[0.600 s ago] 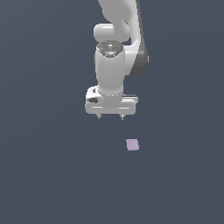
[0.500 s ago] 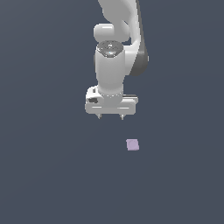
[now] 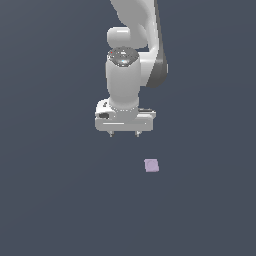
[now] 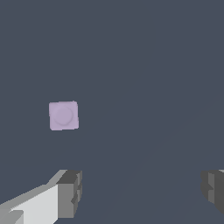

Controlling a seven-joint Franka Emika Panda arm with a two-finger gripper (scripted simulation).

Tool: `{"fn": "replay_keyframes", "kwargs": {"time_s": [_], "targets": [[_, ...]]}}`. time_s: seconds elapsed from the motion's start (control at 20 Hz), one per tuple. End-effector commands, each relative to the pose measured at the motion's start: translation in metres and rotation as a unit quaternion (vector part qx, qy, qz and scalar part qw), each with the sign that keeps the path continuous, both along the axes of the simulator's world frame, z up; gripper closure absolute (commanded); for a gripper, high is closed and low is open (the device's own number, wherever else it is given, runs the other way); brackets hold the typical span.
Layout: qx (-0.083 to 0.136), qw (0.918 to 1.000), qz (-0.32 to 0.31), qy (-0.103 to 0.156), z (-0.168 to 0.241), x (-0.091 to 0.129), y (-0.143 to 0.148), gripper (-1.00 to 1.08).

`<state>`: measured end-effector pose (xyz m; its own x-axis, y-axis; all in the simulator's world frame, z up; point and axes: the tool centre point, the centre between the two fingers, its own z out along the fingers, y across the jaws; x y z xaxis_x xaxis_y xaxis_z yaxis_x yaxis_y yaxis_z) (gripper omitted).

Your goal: Pick up the object and move it to a goal position.

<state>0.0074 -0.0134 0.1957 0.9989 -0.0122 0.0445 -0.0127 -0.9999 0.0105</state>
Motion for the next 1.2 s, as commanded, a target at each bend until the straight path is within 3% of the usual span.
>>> {"fn": "replay_keyframes", "kwargs": {"time_s": [0.0, 0.5, 1.15], "targets": [[0.0, 1.0, 0.0, 0.0, 0.0, 0.0, 0.0, -0.92], [-0.001, 1.0, 0.008, 0.004, -0.024, 0.015, 0.023, -0.92], [0.002, 0.9994, 0.028, 0.018, -0.109, 0.044, 0.101, -0.92]]}}
